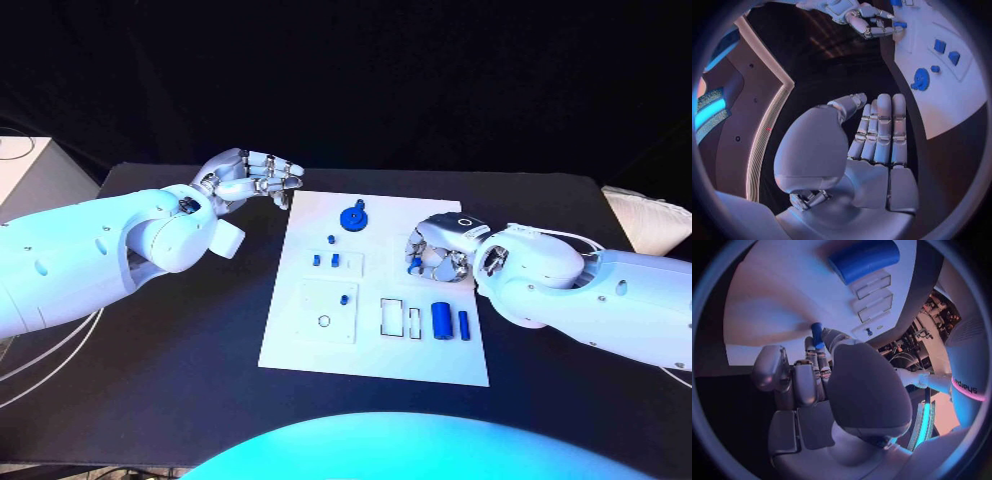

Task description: Assemble the parts on the task board

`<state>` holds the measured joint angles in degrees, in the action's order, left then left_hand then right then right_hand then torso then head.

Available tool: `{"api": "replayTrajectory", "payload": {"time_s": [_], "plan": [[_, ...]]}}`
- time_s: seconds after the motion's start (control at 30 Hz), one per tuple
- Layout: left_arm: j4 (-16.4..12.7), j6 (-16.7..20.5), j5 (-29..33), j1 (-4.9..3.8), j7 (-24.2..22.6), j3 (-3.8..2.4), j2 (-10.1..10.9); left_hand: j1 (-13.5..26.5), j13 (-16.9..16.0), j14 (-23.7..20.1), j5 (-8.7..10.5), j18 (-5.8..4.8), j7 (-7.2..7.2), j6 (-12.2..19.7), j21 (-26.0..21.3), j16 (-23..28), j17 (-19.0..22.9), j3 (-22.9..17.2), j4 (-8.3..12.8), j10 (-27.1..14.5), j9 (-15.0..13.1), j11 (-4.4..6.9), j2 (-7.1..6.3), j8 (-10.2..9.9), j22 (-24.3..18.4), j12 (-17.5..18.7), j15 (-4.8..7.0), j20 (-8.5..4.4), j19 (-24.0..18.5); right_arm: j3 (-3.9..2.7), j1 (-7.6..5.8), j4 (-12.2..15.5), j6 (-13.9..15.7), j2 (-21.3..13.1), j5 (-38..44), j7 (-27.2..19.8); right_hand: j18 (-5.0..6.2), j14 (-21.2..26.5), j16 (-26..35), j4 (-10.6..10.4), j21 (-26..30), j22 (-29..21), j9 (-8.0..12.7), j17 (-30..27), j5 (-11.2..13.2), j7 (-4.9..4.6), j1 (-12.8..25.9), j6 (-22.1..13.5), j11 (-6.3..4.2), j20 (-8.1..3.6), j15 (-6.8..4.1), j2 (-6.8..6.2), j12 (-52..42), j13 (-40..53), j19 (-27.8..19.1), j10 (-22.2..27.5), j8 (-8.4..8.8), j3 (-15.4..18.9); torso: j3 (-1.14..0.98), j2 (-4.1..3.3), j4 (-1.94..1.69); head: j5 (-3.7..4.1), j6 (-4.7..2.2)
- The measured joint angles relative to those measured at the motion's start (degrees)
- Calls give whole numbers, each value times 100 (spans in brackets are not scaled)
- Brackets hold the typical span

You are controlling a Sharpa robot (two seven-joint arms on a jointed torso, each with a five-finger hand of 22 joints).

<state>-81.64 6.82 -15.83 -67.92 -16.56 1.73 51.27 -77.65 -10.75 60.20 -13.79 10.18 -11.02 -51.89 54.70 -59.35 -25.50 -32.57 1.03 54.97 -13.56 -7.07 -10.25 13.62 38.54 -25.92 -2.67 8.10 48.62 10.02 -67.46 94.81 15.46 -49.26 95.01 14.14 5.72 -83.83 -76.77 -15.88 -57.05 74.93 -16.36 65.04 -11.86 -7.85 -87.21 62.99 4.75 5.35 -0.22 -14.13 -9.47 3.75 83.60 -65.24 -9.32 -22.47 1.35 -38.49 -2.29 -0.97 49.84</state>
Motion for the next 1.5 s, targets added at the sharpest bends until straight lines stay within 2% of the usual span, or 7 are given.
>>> {"api": "replayTrajectory", "payload": {"time_s": [0.2,0.3,0.37,0.57,0.87,1.23,1.5], "plan": [[1,0,0,0,7,0,0,0,0,0,0,0,0,0,0,0,0,0,0,0,0,0,0,0,0,0,0,0,0,1,5,14,-2,-1,45,19,0,0,0,29,-70,0,-16,56,17,0,-2,0,-3,0,0,2,0,10,0,-27,0,-165,1,-1,-1,9,4],[1,0,0,0,9,0,0,0,8,0,0,0,0,0,0,0,0,0,0,0,0,0,0,0,-2,0,0,0,0,1,6,19,4,-1,55,22,0,-9,-30,90,-203,-1,-40,145,175,2,-3,2,-26,-4,-9,3,11,12,4,-182,-2,-351,3,-1,-2,13,5],[1,0,0,0,11,0,0,0,8,0,0,0,0,0,0,0,0,0,0,0,0,0,0,0,-6,0,0,0,0,1,9,26,17,-1,60,22,0,-22,-79,190,-331,-1,-72,222,270,31,-5,31,-30,-43,-41,5,27,12,43,-306,-49,-540,3,-1,-2,13,6],[1,0,0,0,15,0,-1,0,8,0,0,0,0,0,0,0,0,0,0,0,-1,0,0,0,-5,-21,0,0,0,4,27,84,165,-11,61,20,-90,-20,-79,643,-810,-1,-187,249,381,67,-58,189,132,-106,-124,57,21,10,41,-469,-179,-1007,5,-1,-5,17,7],[5,1,0,0,20,0,-5,0,7,0,0,0,20,20,-22,0,0,0,0,0,5,0,0,0,-5,-21,0,0,0,-3,21,324,500,-115,48,21,-90,-21,-79,721,-1095,-1,-282,290,470,85,-47,208,148,-147,-165,68,21,9,41,-476,-220,-1082,5,1,-4,11,4],[36,1,0,0,23,0,-36,0,12,0,0,0,20,20,-21,0,0,1,-1,1,5,0,0,0,-5,-21,0,0,0,-50,-268,841,697,-234,51,82,-90,-20,-79,728,-1135,-2,-310,312,492,103,29,226,149,-147,-165,143,21,8,41,-476,-244,-1074,8,12,-1,-1,-46],[43,0,0,1,24,0,-67,0,12,0,0,0,20,20,-21,0,0,17,-17,1,5,0,0,0,-11,-21,0,0,0,-51,-314,1088,706,148,34,108,-90,-20,-78,730,-1134,-2,-320,309,457,103,44,226,149,-146,-164,154,22,8,41,-476,-243,-1073,8,9,-2,-90,-51]]}}
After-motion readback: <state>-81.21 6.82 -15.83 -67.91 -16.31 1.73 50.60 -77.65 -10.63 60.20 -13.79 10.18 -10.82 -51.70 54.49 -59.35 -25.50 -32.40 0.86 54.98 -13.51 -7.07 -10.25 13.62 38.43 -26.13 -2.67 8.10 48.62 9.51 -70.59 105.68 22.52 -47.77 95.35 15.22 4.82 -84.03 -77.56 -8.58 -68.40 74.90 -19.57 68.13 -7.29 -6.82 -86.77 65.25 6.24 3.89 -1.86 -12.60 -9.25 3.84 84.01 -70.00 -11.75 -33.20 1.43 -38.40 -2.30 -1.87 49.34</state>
